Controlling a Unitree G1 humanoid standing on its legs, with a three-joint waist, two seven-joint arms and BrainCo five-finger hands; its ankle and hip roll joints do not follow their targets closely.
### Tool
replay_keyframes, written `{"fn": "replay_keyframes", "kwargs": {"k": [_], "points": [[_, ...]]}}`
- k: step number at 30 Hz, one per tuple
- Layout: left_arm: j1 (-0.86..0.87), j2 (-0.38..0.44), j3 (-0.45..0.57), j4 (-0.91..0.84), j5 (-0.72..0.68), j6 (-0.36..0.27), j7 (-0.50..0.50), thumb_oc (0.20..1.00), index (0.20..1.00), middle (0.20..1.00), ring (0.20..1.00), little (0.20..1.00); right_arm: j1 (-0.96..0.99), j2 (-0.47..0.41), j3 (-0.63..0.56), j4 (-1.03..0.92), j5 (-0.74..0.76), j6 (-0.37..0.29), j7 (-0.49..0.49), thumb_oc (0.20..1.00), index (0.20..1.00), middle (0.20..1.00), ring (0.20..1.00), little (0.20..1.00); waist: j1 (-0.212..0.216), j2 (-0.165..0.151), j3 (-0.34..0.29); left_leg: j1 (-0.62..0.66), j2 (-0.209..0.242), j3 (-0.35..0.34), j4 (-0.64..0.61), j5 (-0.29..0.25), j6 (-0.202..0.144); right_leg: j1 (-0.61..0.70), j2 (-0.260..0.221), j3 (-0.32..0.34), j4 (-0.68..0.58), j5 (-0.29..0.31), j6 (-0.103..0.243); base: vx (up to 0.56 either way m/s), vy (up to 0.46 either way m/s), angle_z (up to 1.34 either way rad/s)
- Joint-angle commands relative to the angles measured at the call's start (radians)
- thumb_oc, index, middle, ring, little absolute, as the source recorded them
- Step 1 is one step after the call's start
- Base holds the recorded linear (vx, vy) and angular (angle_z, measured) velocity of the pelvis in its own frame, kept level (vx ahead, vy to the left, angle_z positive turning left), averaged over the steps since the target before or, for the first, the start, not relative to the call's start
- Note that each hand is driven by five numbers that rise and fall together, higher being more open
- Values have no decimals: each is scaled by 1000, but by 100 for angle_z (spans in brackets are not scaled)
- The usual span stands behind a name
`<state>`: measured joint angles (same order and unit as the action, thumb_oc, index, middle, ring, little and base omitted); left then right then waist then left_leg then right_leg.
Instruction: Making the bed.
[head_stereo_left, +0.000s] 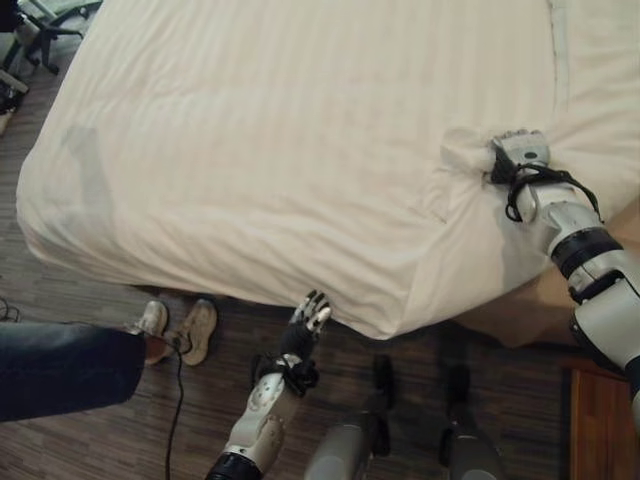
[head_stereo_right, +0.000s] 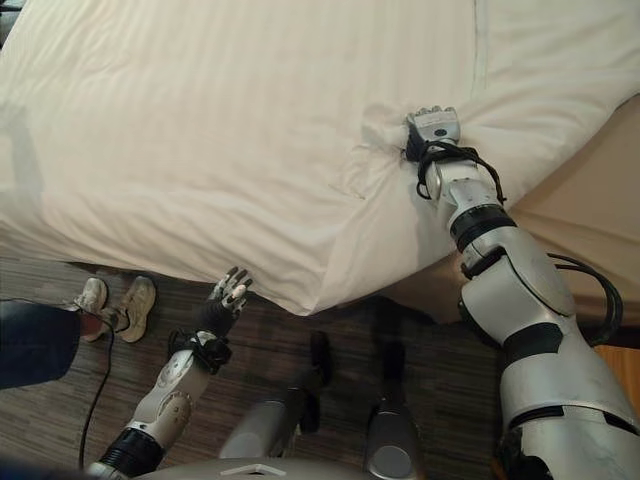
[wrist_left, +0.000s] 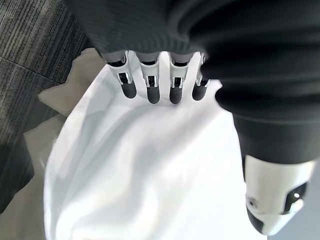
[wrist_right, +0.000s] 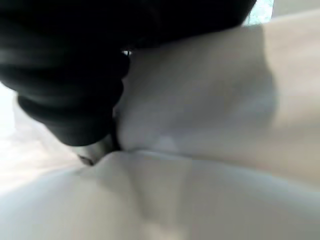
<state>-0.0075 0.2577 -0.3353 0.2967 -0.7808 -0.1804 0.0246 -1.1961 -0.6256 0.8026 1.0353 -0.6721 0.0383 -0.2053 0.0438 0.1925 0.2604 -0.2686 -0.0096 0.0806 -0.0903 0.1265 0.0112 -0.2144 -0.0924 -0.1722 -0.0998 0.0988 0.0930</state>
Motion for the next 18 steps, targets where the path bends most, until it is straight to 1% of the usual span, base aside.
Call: {"fn": "replay_keyframes", "kwargs": {"k": [1, 2, 3, 4, 5, 6, 7, 8, 9, 10, 11, 13, 14, 16, 18], "points": [[-20, 9, 29, -31, 11, -48, 3, 1000, 1000, 1000, 1000, 1000, 13, -67, 46, -78, -27, -15, -4, 200, 200, 200, 200, 200, -27, -73, 32, 62, -10, -63, 3, -25, -94, -14, -43, 112, 13, 8, 40, 0, 0, 0], [-20, 10, 28, -32, 11, -48, 3, 1000, 1000, 1000, 1000, 1000, 15, -69, 45, -80, -28, -15, -3, 200, 200, 200, 200, 200, -26, -73, 33, 63, -10, -62, 3, -25, -93, -13, -43, 112, 13, 8, 40, -10, 26, -3], [-17, 13, 34, -35, 16, -44, 1, 1000, 1000, 1000, 1000, 1000, 35, -99, 21, -114, -18, -11, -11, 200, 200, 200, 200, 200, -34, -76, 32, 67, -10, -56, 3, -29, -92, -13, -42, 118, 13, 8, 41, -10, 35, -6], [-13, 14, 42, -42, 19, -42, 0, 1000, 1000, 1000, 1000, 1000, 80, -125, -28, -134, 10, -6, -36, 200, 200, 200, 200, 200, -47, -76, 31, 71, -7, -46, 3, -33, -88, -15, -40, 126, 13, 10, 42, -10, 35, -8], [-12, 15, 41, -42, 19, -42, 0, 1000, 1000, 1000, 1000, 1000, 82, -126, -30, -135, 10, -5, -36, 200, 200, 200, 200, 200, -45, -77, 30, 72, -7, -45, 3, -33, -88, -14, -40, 127, 13, 10, 42, -16, 36, -9], [-10, 18, 49, -41, 19, -41, -1, 1000, 1000, 1000, 1000, 1000, 112, -147, -63, -155, 30, -2, -50, 200, 200, 200, 200, 200, -53, -77, 30, 74, -6, -38, 3, -36, -87, -16, -39, 132, 13, 11, 43, -9, 40, -9], [-4, 15, 70, -45, 24, -38, 3, 1000, 1000, 1000, 1000, 1000, 218, -197, -191, -262, 119, -2, -92, 200, 200, 200, 200, 200, -79, -80, 31, 78, -3, -23, 3, -43, -83, -20, -36, 144, 13, 14, 45, -9, 40, -8], [-3, 18, 66, -45, 24, -38, 3, 1000, 1000, 1000, 1000, 1000, 227, -199, -199, -269, 118, 0, -90, 200, 200, 200, 200, 200, -75, -81, 30, 79, -3, -22, 3, -43, -83, -20, -36, 144, 13, 13, 45, 2, 33, -11], [2, 18, 78, -46, 25, -36, 2, 1000, 1000, 1000, 1000, 1000, 283, -215, -250, -323, 134, -1, -95, 200, 200, 200, 200, 200, -83, -84, 28, 81, -2, -17, 3, -46, -81, -21, -34, 149, 13, 14, 45, 12, 18, -25], [11, 13, 103, -48, 31, -33, 1, 1000, 1000, 1000, 1000, 1000, 431, -245, -406, -405, 220, -9, -146, 200, 200, 200, 200, 200, -108, -86, 28, 87, 2, -5, 3, -52, -76, -24, -30, 161, 13, 16, 47, 14, 19, -29], [18, 12, 113, -48, 33, -31, -1, 1000, 1000, 1000, 1000, 1000, 506, -252, -488, -426, 268, -17, -174, 200, 200, 200, 200, 200, -118, -86, 27, 89, 3, 0, 3, -55, -74, -25, -29, 163, 13, 16, 48, 15, 11, -23], [30, 17, 124, -46, 36, -30, -9, 1000, 1000, 1000, 1000, 1000, 663, -287, -633, -401, 301, -21, -219, 200, 200, 200, 200, 200, -128, -93, 23, 101, 5, 8, 3, -65, -70, -19, -24, 169, 13, 10, 51, 21, 0, -10], [39, 19, 131, -47, 36, -27, -15, 1000, 1000, 1000, 1000, 1000, 719, -297, -679, -370, 314, -22, -227, 200, 200, 200, 200, 200, -133, -95, 18, 99, 6, 13, 3, -63, -70, -24, -22, 173, 13, 13, 51, 13, -5, -19], [50, 25, 132, -45, 39, -24, -29, 1000, 1000, 1000, 1000, 1000, 816, -311, -758, -254, 355, -26, -239, 200, 200, 200, 200, 200, -142, -98, 14, 110, 7, 16, 3, -70, -69, -17, -18, 177, 13, 10, 52, 13, -11, -21], [60, 28, 131, -45, 37, -18, -39, 1000, 1000, 1000, 1000, 1000, 874, -297, -808, -168, 409, -34, -237, 200, 200, 200, 200, 200, -147, -98, 7, 110, 7, 18, 3, -67, -68, -21, -16, 181, 13, 13, 51, -1, -12, -16]]}}
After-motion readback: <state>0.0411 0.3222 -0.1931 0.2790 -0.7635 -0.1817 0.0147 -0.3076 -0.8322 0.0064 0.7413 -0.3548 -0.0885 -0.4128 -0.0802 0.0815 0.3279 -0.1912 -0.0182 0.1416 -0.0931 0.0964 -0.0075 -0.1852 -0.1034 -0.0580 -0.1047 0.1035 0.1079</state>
